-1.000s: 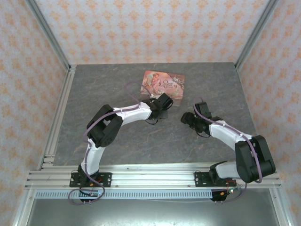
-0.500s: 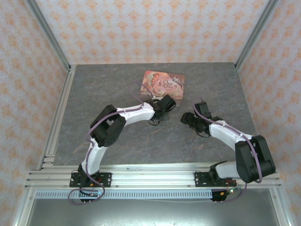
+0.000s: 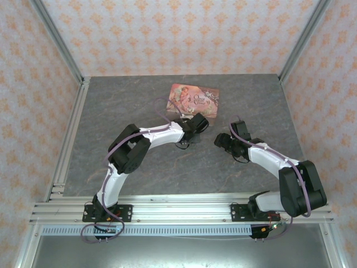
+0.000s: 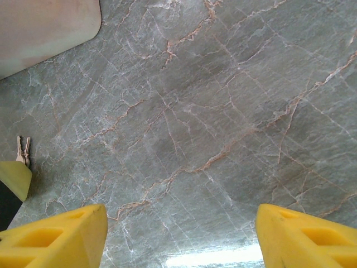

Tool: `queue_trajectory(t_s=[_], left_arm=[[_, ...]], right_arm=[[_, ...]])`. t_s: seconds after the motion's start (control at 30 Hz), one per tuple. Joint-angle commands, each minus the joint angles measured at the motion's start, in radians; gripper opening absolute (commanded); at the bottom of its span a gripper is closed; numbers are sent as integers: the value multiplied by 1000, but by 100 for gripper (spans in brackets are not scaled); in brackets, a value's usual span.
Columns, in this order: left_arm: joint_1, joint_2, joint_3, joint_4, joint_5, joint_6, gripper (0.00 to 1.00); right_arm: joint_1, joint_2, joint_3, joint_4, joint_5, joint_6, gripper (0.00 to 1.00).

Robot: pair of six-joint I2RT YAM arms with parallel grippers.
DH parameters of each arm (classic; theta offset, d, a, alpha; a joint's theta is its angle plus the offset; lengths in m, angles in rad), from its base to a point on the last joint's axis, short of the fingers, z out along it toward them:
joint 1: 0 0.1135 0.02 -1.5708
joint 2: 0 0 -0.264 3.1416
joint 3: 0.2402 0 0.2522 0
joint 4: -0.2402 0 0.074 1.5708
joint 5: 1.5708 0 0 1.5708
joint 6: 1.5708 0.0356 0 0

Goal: Unlock the padlock with the key

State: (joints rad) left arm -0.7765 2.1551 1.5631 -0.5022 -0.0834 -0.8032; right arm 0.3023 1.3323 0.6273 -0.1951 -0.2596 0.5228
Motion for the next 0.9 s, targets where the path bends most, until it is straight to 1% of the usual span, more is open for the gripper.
queue_trajectory(t_s=[0.0, 0.23, 0.33, 0.47, 0.57, 0.67, 0.77, 0.87], left_arm=[[8, 35, 34, -25, -36, 20, 29], [10, 58, 67, -49, -49, 40, 28], [11, 60, 65, -52, -52, 53, 23], [20, 53, 46, -49, -49, 78, 12], [31, 31, -5, -19, -41, 115, 6], [50, -12, -90, 48, -18, 178, 1], [71, -64, -192, 139, 27, 262, 0], [84, -117, -282, 218, 55, 381, 0]], right_arm=[[6, -21, -5, -24, 9, -16, 71], [6, -17, -3, -26, 8, -19, 71], [6, -17, -3, -28, 9, -20, 71], [6, -18, -3, -29, 8, -21, 71], [6, -24, -3, -33, 9, -21, 71], [6, -28, -5, -34, 11, -23, 71], [7, -32, -8, -33, 13, -19, 71], [6, -33, -12, -20, 6, -9, 71]])
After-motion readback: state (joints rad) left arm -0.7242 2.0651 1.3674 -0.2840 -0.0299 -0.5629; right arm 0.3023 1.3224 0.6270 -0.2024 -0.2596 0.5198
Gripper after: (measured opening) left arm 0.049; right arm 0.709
